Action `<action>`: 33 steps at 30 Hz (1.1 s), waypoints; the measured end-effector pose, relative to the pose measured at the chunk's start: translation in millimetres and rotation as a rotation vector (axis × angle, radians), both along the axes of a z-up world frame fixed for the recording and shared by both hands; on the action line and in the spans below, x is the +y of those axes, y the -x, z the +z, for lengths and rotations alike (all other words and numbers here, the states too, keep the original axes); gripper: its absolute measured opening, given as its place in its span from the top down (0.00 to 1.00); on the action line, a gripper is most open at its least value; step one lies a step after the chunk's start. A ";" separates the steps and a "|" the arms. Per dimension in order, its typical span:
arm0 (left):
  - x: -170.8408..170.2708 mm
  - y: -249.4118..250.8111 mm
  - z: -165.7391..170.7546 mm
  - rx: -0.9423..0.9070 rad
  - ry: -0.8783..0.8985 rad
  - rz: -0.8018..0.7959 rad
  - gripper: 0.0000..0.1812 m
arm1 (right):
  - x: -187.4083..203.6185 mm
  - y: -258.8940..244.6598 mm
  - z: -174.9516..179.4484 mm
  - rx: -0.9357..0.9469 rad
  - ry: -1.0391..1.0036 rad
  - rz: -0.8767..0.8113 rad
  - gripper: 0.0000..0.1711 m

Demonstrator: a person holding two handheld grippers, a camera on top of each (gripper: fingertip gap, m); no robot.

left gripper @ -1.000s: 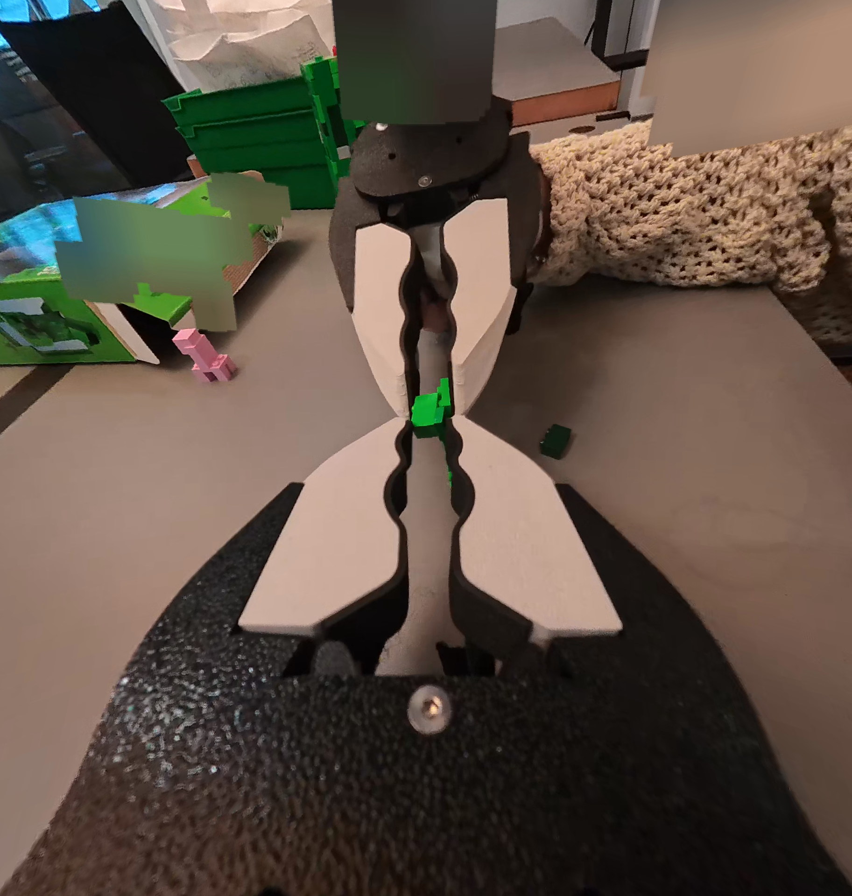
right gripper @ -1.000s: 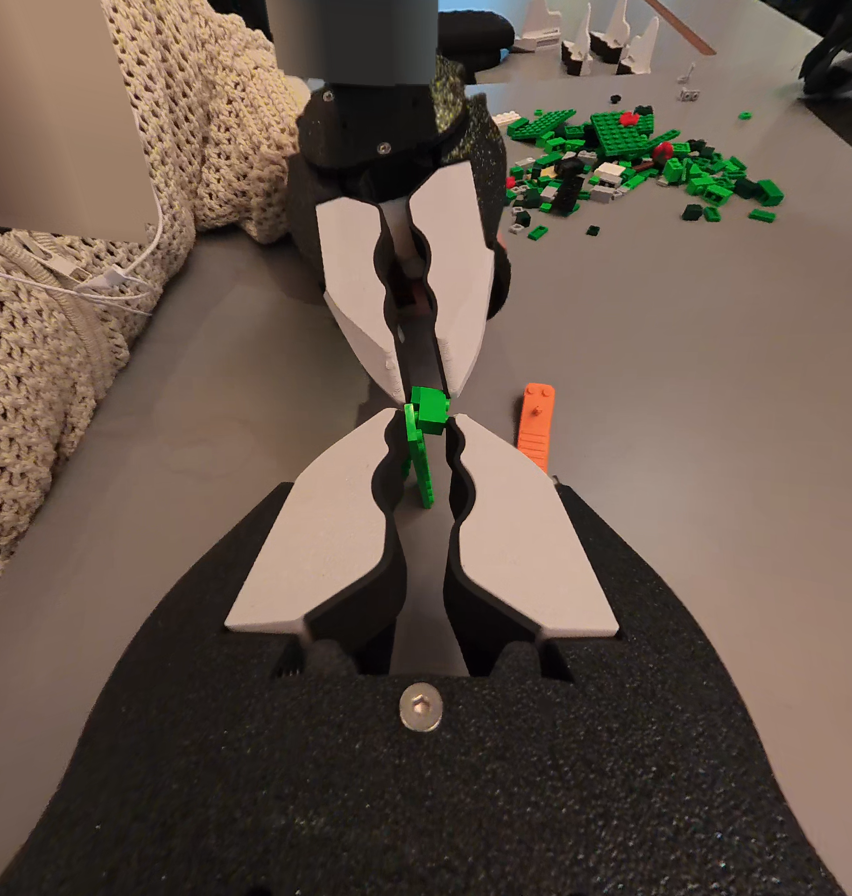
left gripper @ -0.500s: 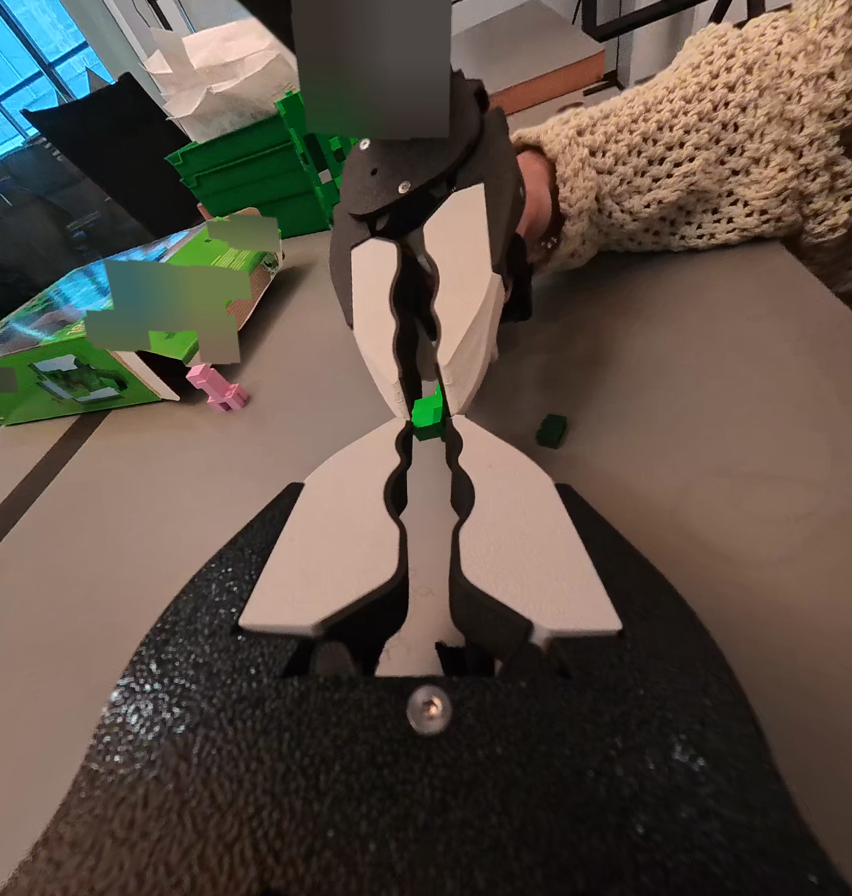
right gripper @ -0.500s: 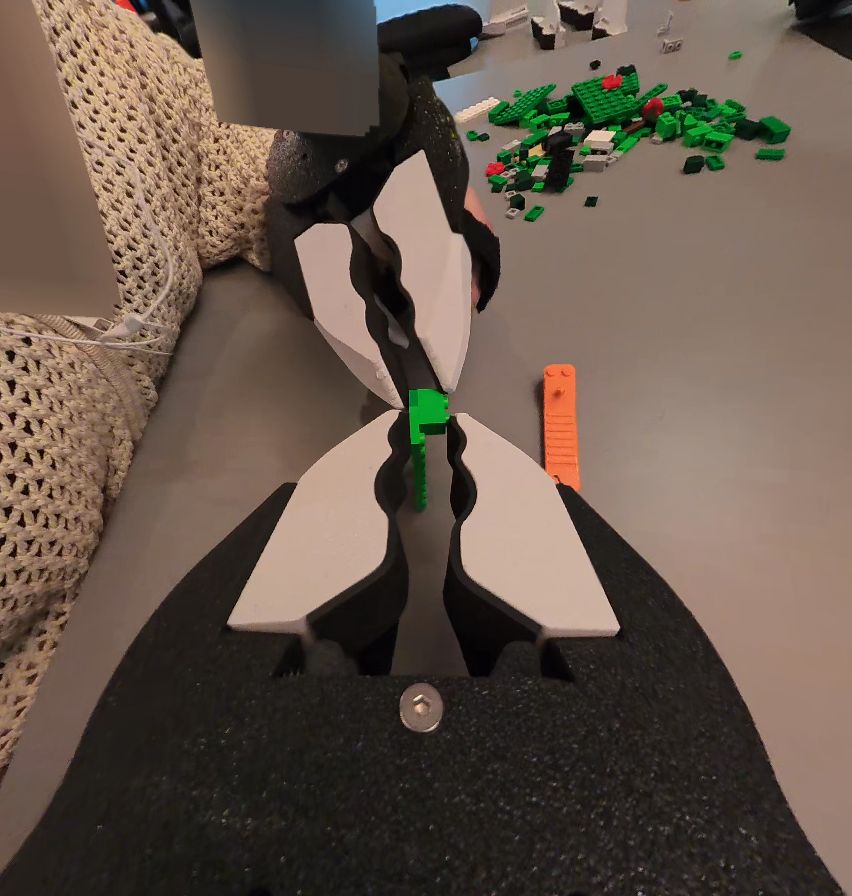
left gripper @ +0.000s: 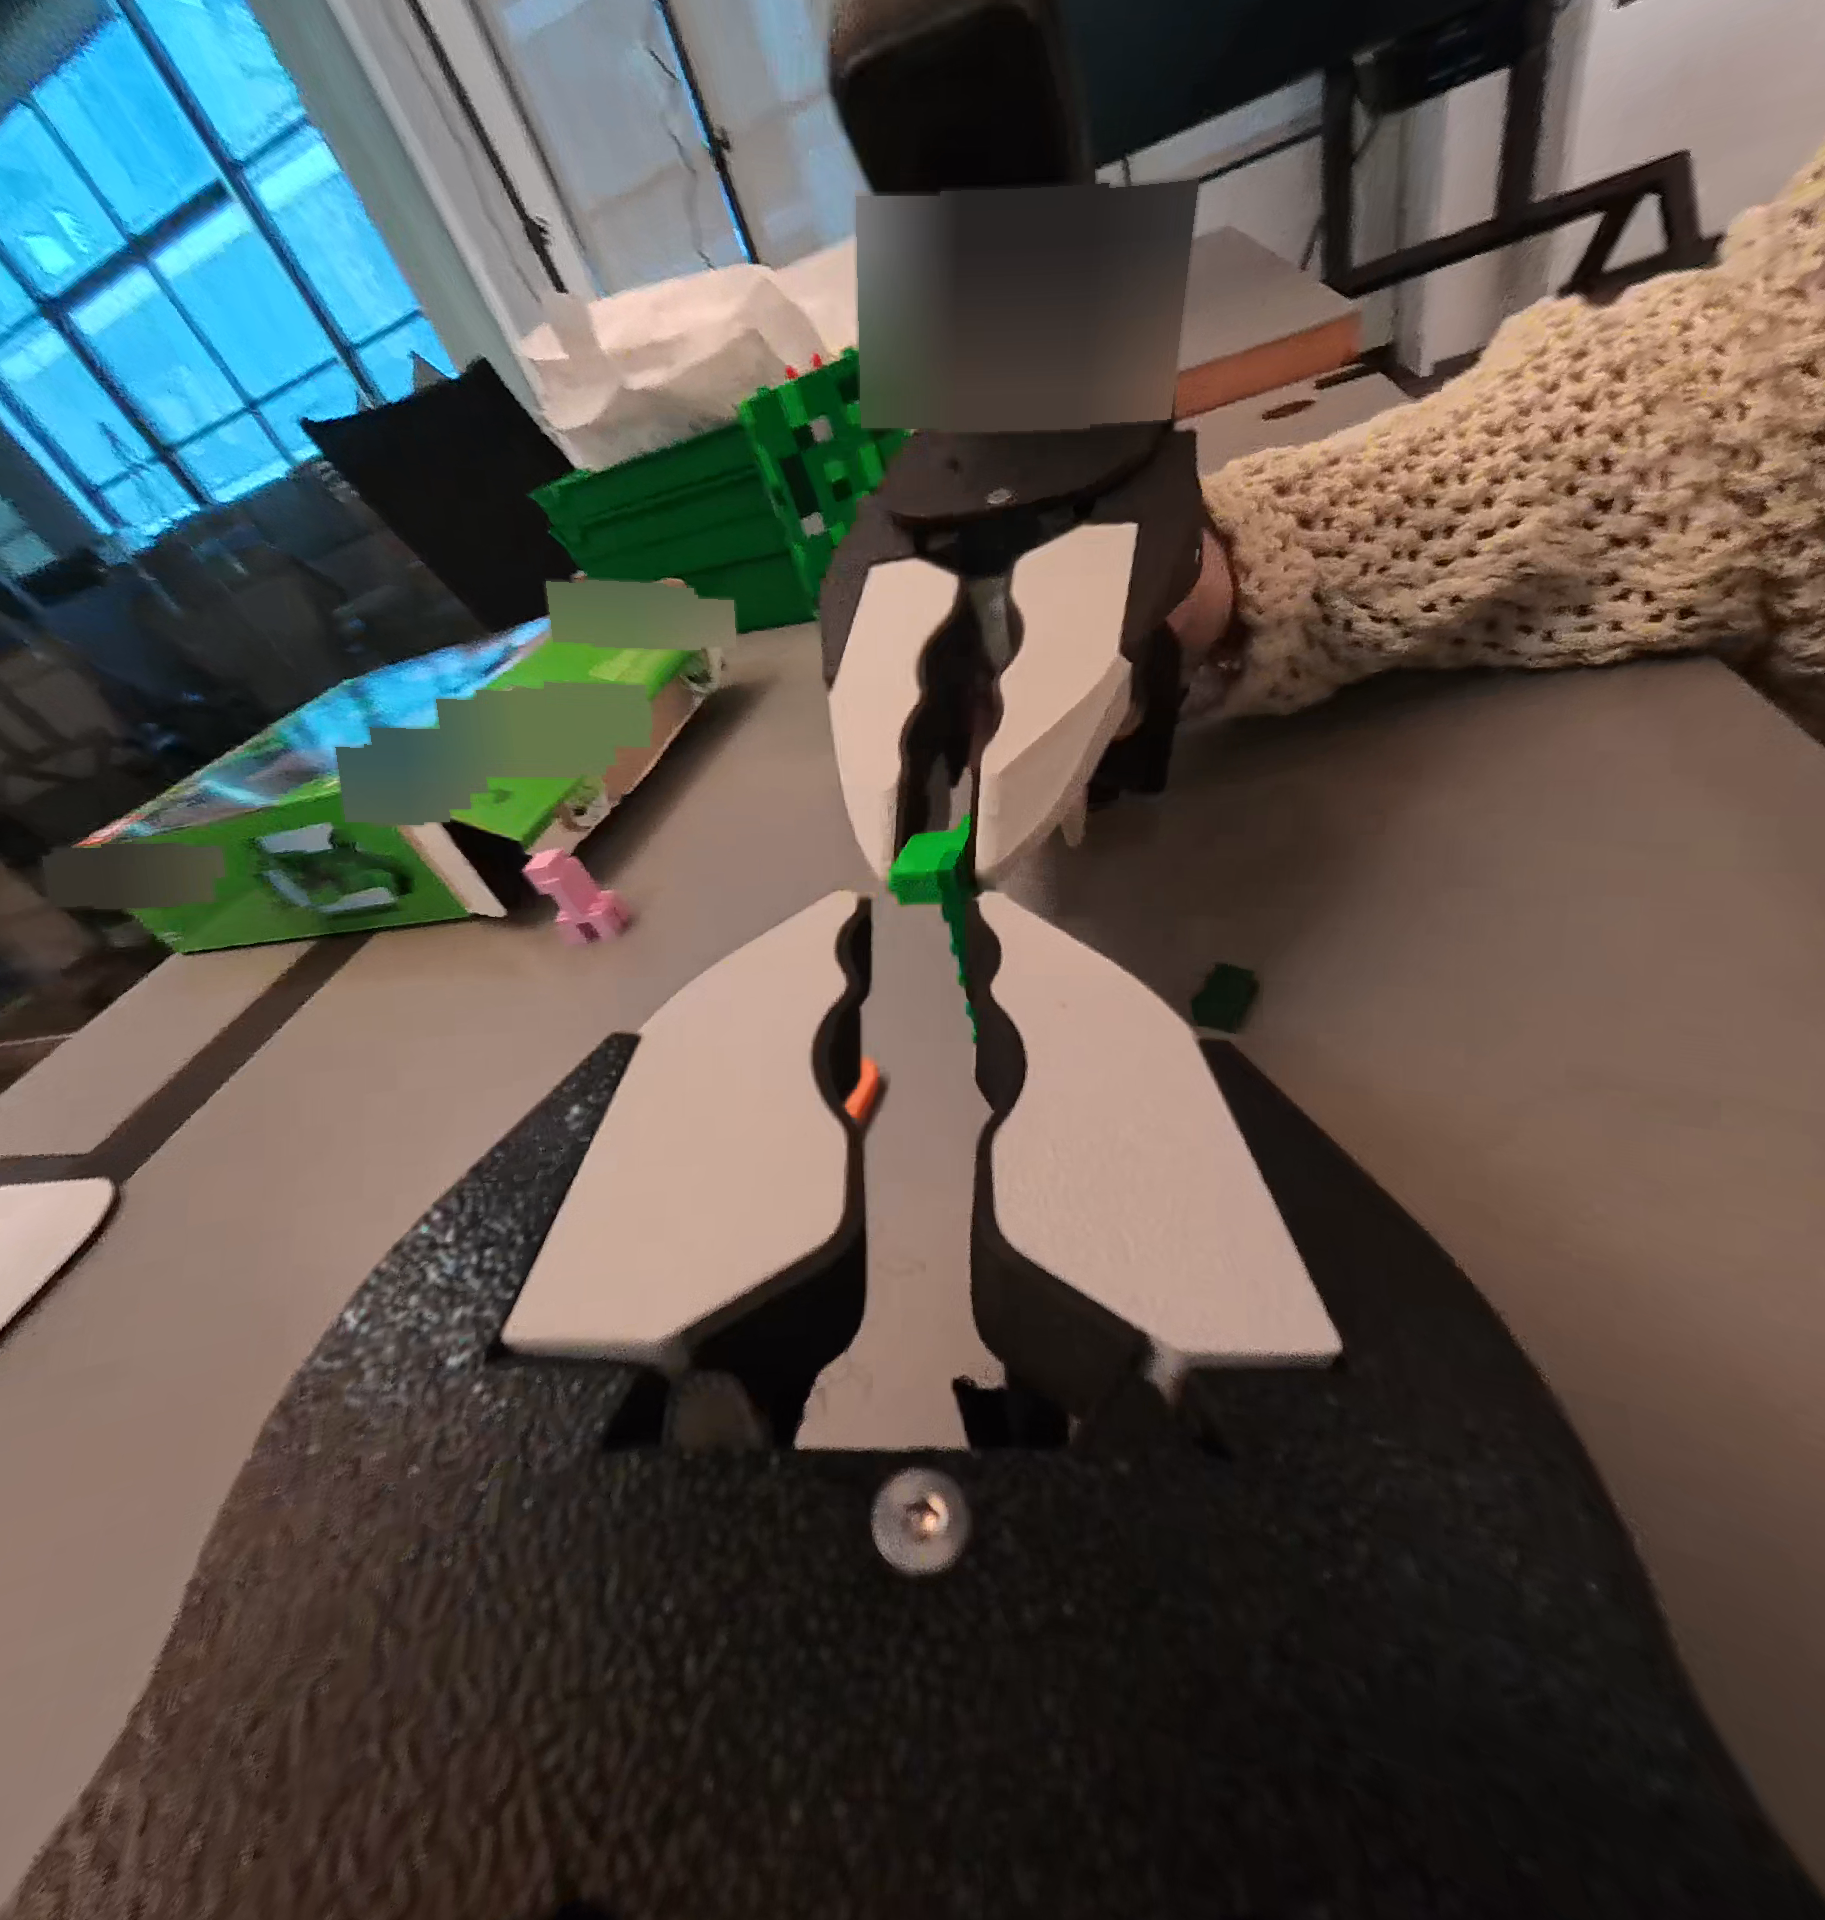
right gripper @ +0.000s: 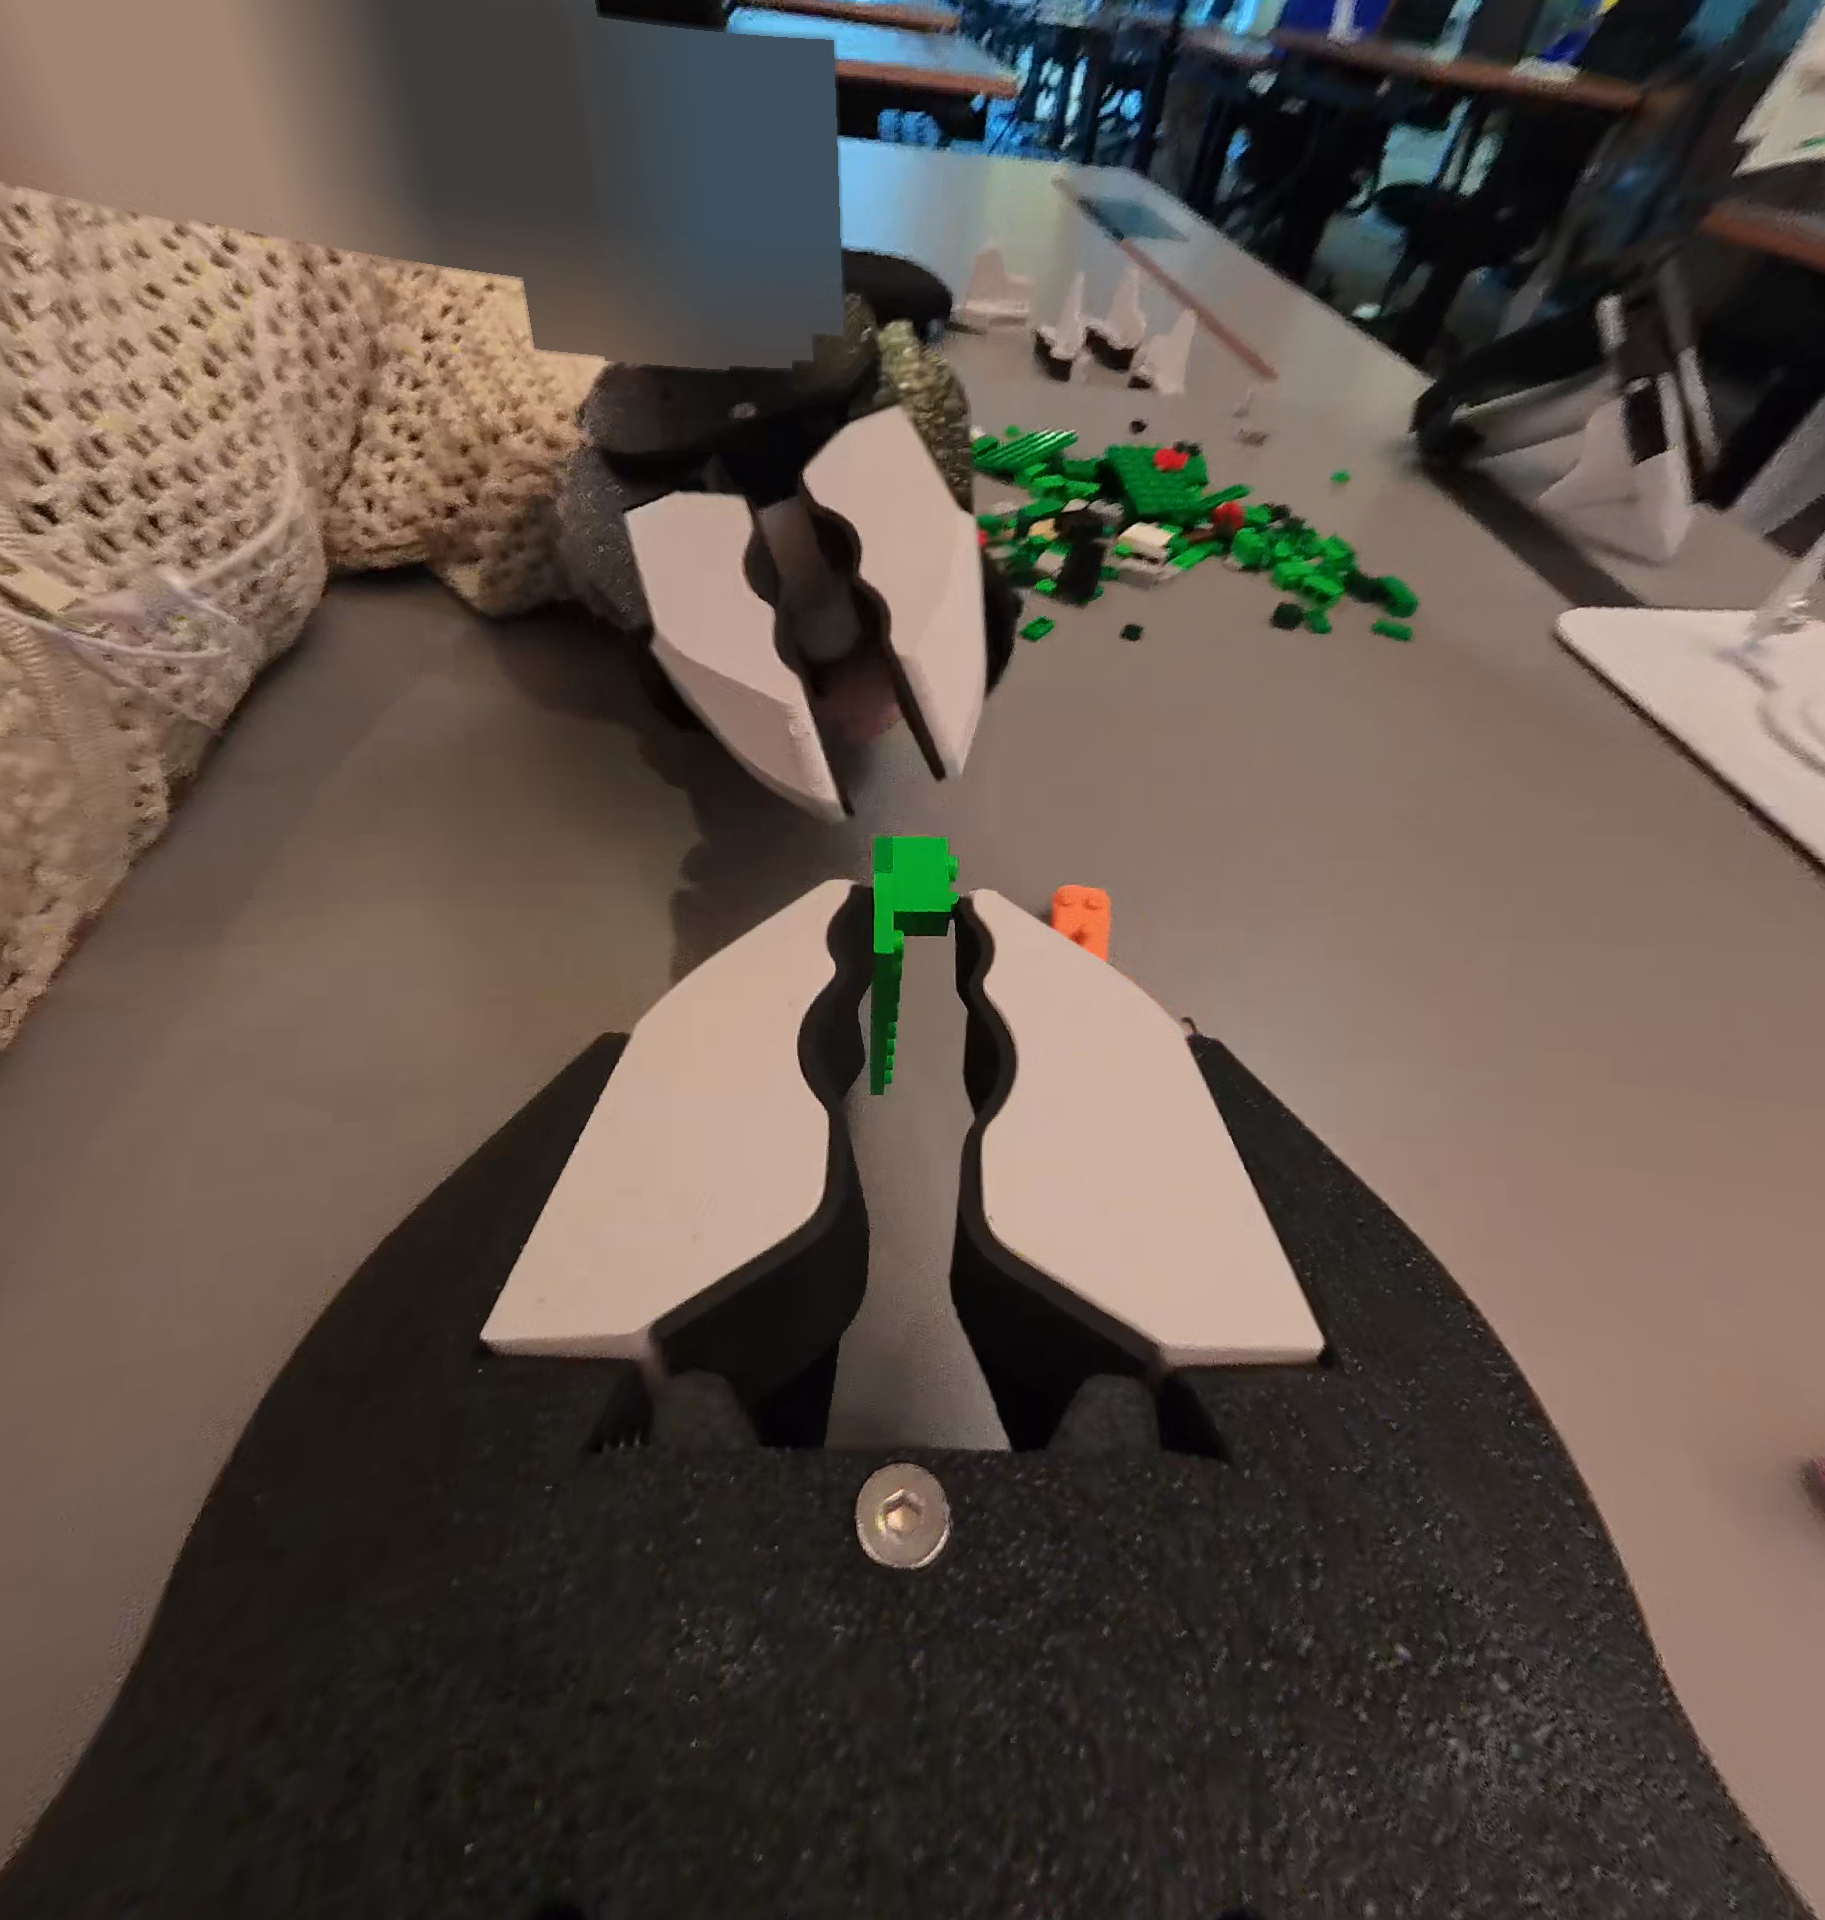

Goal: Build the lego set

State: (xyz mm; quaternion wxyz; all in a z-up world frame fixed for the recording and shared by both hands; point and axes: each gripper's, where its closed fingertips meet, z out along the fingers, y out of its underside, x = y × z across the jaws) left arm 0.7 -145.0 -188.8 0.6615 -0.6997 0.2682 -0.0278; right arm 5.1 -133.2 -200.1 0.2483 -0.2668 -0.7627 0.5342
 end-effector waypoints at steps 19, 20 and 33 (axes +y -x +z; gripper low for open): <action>16.8 40.2 4.6 0.424 -0.147 0.432 0.77 | 24.8 38.2 39.9 0.000 0.704 -0.335 0.92; 16.9 40.5 5.2 0.428 -0.151 0.441 0.77 | 25.8 38.8 40.4 0.005 0.717 -0.345 0.92; 20.6 43.9 3.5 0.391 -0.120 0.464 0.85 | 17.6 41.0 47.0 0.088 0.707 -0.380 0.92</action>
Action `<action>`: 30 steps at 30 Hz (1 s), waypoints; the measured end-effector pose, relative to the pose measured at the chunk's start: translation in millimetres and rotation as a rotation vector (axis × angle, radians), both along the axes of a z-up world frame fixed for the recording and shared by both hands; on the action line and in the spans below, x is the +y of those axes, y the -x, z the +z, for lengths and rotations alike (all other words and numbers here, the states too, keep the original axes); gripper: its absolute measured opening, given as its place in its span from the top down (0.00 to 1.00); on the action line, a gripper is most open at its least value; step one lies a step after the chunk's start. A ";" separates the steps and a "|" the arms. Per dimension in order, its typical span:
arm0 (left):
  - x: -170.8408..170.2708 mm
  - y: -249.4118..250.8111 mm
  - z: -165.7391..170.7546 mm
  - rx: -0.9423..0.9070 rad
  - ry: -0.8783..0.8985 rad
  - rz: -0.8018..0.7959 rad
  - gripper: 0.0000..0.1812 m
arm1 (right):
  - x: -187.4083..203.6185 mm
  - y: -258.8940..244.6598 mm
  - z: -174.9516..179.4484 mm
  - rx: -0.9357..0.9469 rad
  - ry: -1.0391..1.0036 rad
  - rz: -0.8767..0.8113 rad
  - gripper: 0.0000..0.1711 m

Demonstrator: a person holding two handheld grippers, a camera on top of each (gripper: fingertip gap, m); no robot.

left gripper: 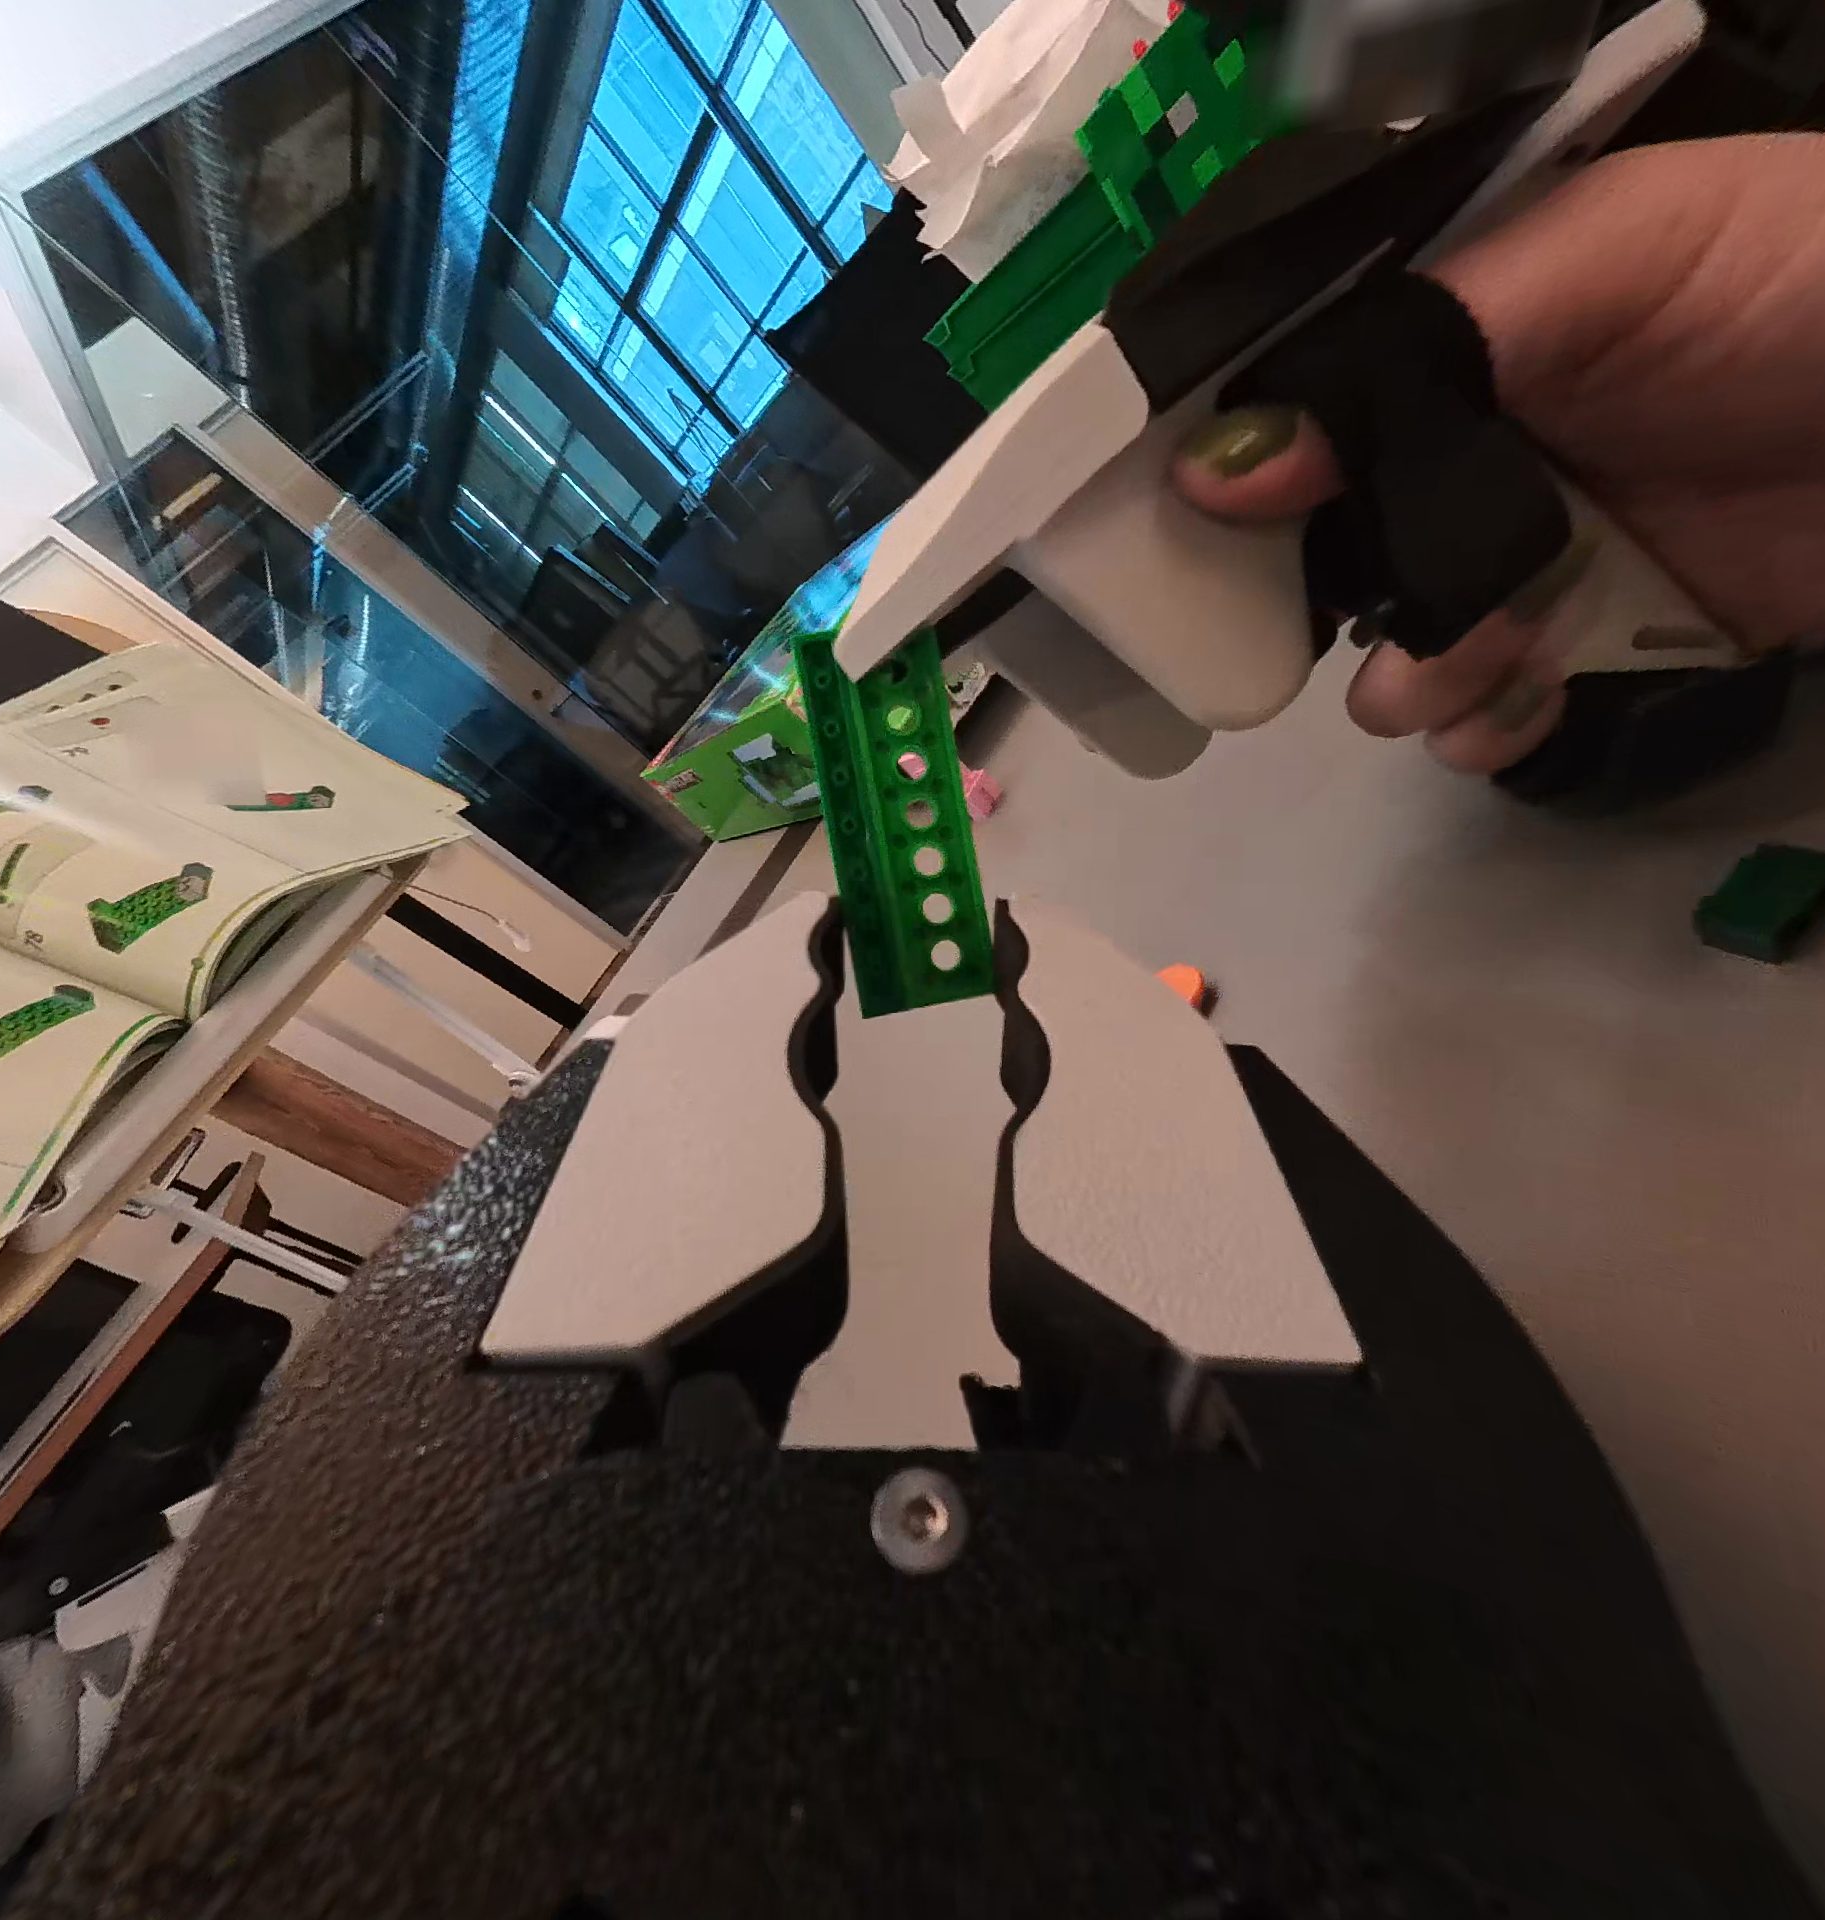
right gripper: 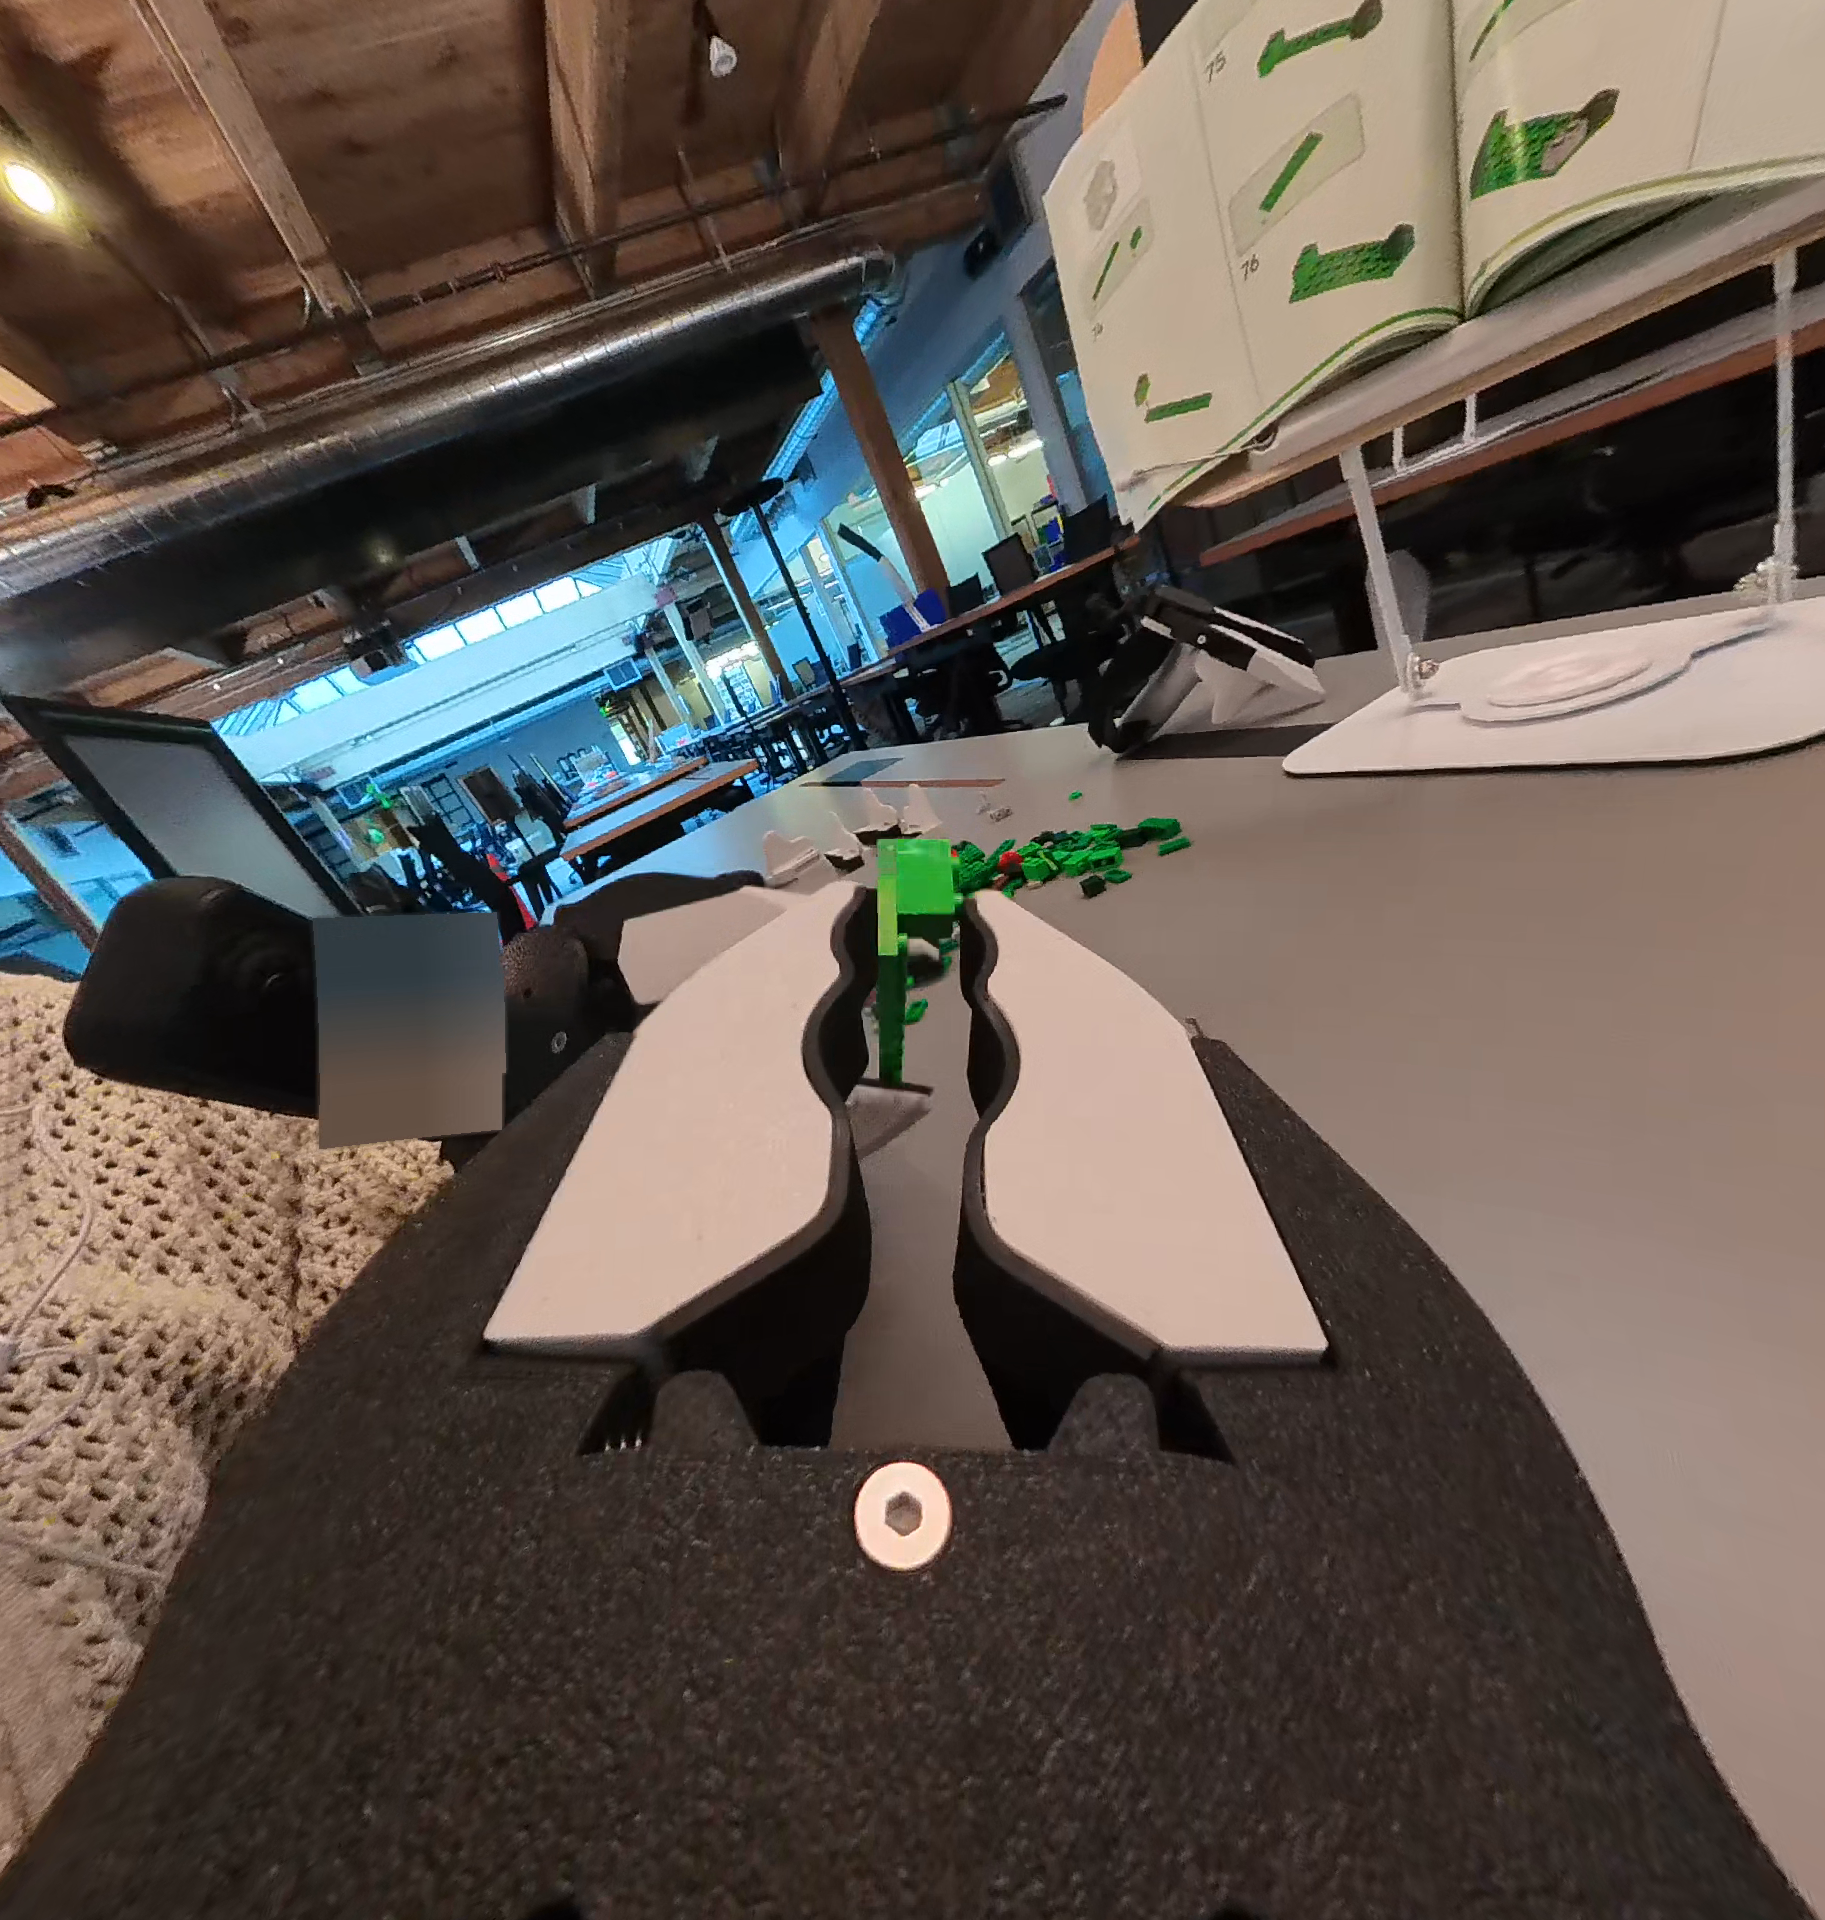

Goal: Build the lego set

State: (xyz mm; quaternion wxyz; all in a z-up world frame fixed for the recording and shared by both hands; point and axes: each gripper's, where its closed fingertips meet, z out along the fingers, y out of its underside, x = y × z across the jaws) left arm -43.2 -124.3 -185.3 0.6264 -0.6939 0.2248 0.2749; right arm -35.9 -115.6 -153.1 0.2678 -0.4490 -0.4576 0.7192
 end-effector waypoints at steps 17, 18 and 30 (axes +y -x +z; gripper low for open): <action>-20.6 3.7 17.8 -0.121 -0.117 -0.083 0.65 | -7.0 -27.8 -24.4 -0.305 -0.773 0.315 0.91; -22.3 8.1 17.9 -0.114 -0.123 -0.067 0.65 | -1.0 -30.4 -28.5 -0.364 -0.903 0.313 0.91; -35.3 47.7 25.1 -0.171 -0.176 0.065 0.66 | -21.6 -40.6 -66.5 -0.249 -1.943 0.032 0.91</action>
